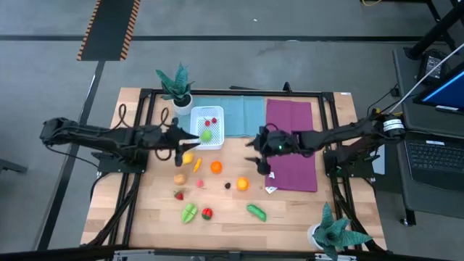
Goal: Pick and placing Produce into tupperware
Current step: Put the pink peach into the white basket
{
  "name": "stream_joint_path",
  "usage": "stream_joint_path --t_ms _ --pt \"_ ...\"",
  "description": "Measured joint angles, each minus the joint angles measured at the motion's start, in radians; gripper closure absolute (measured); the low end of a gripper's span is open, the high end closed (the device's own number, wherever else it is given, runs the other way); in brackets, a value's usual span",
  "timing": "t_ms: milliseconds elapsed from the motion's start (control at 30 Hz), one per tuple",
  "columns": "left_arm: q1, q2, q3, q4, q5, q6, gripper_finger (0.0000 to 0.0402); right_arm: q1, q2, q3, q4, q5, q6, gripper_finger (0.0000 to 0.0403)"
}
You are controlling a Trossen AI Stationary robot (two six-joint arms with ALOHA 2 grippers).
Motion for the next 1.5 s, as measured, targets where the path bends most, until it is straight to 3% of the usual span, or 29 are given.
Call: stream_joint_path --t_ms 167,367,533,733,967,1233,1500 --pt "-0.129 -0.059 -0.067 0.053 -0.128 0.001 0.0293 0.083 0.001 0.000 -0.091 0.000 0.052 0.0136" --pt "-0.276 -0.053 -0.089 0.149 -0.181 0.029 0.0301 0.137 0.001 0.000 -0.103 0.000 0.163 0.0136" --pt "-0.378 -0.040 -0.090 0.158 -0.292 0.040 0.0308 0.155 0.001 0.000 -0.128 0.000 0.283 0.0136" --pt "-0.474 0.008 -0.090 0.195 -0.392 0.020 0.0316 0.217 0.002 0.005 -0.147 -0.009 0.263 0.0136" --pt "-0.524 0.063 -0.090 0.209 -0.449 -0.033 0.0327 0.257 0.042 0.006 -0.090 -0.008 0.264 0.0136" --pt "-0.533 0.108 -0.090 0.220 -0.444 -0.080 0.0341 0.262 0.123 0.007 -0.033 -0.007 0.261 0.0136" --pt "-0.533 0.109 -0.090 0.225 -0.439 -0.081 0.0355 0.260 0.125 0.006 -0.015 0.023 0.266 0.0136"
